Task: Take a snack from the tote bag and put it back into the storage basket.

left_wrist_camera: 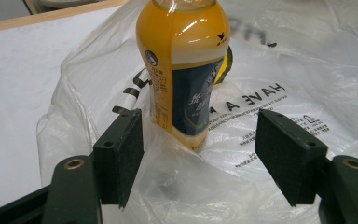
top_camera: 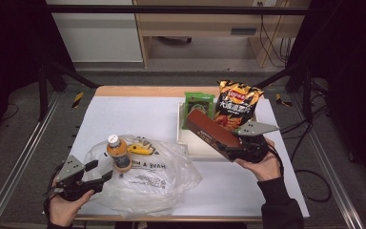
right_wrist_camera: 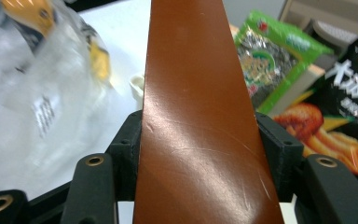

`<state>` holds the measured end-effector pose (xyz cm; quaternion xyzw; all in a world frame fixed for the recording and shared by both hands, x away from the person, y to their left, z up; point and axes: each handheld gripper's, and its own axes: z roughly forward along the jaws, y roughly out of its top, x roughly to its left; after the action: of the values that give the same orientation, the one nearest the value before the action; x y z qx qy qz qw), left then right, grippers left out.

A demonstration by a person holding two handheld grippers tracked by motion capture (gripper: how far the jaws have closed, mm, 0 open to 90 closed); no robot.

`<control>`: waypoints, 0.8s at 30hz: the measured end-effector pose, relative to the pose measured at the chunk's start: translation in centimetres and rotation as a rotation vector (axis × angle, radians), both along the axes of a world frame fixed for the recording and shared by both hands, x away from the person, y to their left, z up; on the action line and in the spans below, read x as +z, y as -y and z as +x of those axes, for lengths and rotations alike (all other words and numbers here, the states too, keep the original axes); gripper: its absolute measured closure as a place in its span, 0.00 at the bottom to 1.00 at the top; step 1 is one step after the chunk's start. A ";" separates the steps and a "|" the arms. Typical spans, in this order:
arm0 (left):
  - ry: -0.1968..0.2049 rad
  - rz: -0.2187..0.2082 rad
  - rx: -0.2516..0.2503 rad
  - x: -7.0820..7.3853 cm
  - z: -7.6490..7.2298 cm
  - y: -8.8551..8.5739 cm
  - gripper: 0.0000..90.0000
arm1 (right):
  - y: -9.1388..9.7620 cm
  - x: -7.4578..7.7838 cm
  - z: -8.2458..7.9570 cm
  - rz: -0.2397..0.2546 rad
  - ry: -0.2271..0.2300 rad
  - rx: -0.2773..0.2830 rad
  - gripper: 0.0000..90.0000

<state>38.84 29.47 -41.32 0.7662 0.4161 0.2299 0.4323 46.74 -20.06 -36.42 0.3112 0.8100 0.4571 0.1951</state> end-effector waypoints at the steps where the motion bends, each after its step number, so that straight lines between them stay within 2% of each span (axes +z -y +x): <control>1: 0.000 -0.001 0.001 -0.1 0.1 0.1 0.36 | 0.2 -0.6 0.4 -0.014 -0.012 -0.008 0.48; 8: -0.012 0.002 0.006 -0.8 0.2 0.1 0.35 | 0.6 -2.2 1.7 -0.052 -0.051 -0.027 0.48; 17: -0.019 -0.003 0.017 -1.5 0.0 -0.3 0.36 | -0.3 -3.9 3.6 -0.088 -0.091 -0.025 0.48; 24: -0.026 0.003 0.015 -1.7 -0.1 -0.3 0.36 | -1.1 -5.5 4.8 -0.127 -0.141 -0.031 0.48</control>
<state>38.75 29.74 -43.06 0.7669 0.4270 0.2236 0.4238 51.56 -19.01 -41.94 0.3419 0.8442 0.3787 0.1642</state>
